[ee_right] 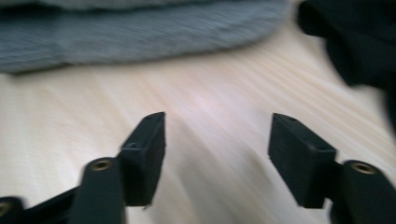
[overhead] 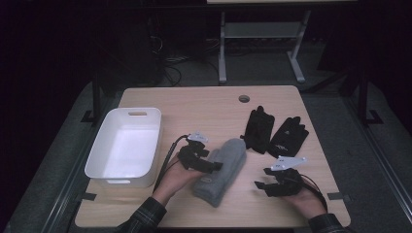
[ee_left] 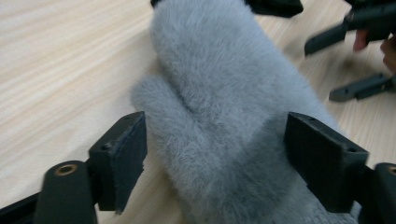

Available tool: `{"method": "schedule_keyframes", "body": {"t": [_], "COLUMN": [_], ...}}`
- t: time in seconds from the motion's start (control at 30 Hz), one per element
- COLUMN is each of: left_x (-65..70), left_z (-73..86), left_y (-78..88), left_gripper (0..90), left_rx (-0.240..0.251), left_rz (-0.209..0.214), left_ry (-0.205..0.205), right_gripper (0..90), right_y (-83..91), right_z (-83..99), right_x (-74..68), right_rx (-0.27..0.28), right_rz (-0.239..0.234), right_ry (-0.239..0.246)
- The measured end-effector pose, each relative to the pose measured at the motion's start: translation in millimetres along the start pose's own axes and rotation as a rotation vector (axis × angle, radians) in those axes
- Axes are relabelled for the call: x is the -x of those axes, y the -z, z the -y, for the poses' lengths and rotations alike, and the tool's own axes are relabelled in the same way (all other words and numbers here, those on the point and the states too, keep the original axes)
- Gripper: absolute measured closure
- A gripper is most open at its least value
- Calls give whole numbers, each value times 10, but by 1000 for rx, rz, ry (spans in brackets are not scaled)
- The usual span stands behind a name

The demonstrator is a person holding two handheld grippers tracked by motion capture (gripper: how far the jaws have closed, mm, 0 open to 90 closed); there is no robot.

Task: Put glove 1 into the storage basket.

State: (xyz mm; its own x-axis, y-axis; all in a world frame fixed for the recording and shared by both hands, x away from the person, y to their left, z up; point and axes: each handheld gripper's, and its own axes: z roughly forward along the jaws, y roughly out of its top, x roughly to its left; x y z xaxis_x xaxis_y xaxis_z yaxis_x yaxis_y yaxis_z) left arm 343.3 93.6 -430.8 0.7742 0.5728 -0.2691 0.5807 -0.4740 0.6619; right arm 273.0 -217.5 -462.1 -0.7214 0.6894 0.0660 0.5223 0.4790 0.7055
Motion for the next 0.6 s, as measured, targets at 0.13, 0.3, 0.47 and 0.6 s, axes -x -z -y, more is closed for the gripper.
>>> {"method": "schedule_keyframes", "body": {"t": [0.13, 0.3, 0.47, 0.6], "left_x": [50, 57, 25, 12], "left_z": [37, 78, 108, 133], "left_y": [-134, -235, -283, -314], "left_gripper": [163, 145, 145, 131], "left_rx": [-35, -66, -86, -83], "left_rz": [-4, 6, 23, 30], "left_ry": [-8, -7, 8, 14], "right_gripper": [274, 231, 201, 181], "right_y": [39, 39, 13, -12], "right_z": [77, 152, 181, 182], "right_x": [103, 190, 262, 279], "right_rx": [9, -5, -12, -7], "right_rz": [36, 60, 84, 92], "right_ry": [-31, -31, -41, -44]}}
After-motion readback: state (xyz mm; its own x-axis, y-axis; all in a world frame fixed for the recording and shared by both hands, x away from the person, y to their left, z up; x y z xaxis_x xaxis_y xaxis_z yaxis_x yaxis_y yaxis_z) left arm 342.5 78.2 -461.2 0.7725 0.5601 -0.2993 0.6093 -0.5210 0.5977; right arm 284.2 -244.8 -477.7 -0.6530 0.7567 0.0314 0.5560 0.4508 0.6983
